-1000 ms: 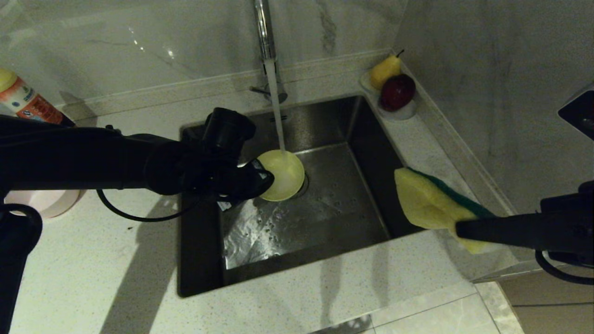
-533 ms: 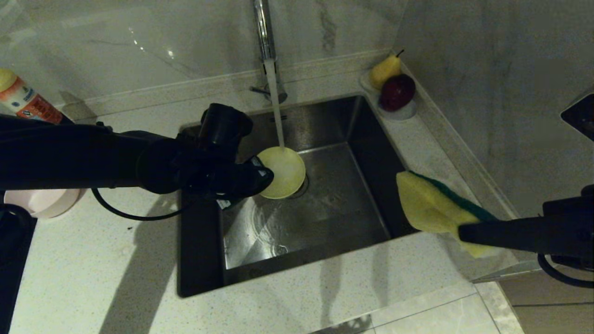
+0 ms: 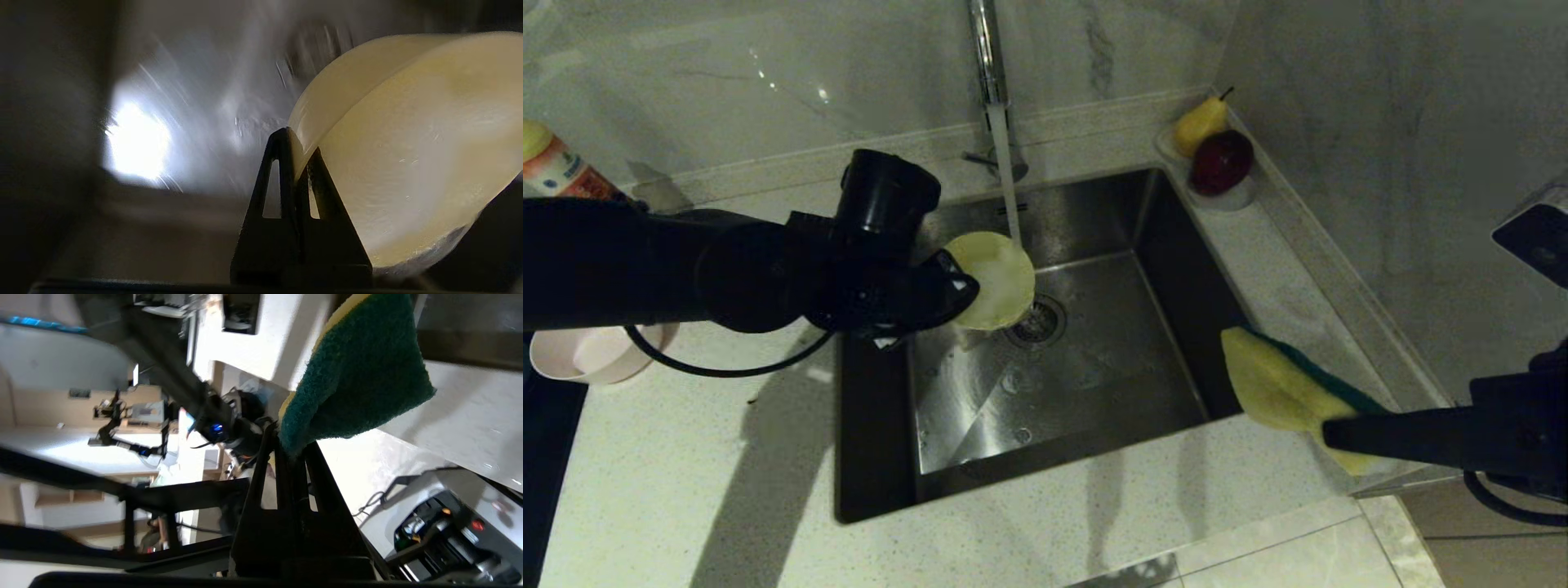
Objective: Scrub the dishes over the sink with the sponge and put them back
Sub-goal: Rinse the bowl
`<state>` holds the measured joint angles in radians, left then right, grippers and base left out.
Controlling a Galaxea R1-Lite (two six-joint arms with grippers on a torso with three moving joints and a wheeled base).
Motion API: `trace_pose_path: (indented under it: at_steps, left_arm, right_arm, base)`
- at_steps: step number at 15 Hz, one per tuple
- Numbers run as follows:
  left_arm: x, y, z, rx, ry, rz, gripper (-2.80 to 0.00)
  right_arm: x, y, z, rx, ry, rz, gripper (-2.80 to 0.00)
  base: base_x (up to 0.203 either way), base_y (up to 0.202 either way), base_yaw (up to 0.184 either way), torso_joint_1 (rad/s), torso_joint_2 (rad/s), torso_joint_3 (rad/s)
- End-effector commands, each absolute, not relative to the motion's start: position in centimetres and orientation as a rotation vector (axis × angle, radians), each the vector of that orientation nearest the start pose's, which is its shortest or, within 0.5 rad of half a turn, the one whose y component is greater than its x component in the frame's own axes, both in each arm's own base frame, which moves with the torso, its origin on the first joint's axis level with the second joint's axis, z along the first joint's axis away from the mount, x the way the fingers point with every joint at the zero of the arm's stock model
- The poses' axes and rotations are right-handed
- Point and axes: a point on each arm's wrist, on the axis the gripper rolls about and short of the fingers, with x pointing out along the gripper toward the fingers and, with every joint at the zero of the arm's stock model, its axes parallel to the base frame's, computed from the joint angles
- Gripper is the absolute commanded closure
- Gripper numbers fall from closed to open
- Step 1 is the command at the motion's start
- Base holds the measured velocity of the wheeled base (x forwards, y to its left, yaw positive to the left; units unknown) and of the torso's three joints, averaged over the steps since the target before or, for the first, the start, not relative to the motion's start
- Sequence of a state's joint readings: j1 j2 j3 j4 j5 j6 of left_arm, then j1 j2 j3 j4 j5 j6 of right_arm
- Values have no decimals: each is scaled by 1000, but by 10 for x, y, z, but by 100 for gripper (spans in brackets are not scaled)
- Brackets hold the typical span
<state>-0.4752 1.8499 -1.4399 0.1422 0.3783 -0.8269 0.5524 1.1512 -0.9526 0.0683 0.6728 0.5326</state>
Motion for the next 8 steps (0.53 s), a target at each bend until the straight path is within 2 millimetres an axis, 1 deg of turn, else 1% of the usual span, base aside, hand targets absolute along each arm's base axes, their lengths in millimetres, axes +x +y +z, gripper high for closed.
trace_pose_path:
  at_steps: [1,3,5,8]
  left_arm:
    - [304,-138,262,-561,317,218,0]
    - [285,-125,267,-507,252,209,0]
    - [267,-114,272,-465,168,185,0]
    - [249,-102,267,-389,6,150,0]
  right_arm:
    - [128,89,284,492,610,1085,0]
    - [123,86,289,534,611,1079,0]
    - [122,85,290,557,621,1069,0]
    - [125,86,289,561,633,1061,0]
  base:
    - [0,0,0,0,0,0]
    - [0,0,0,0,0,0]
    - [0,0,0,0,0,0]
    - [0,0,0,0,0,0]
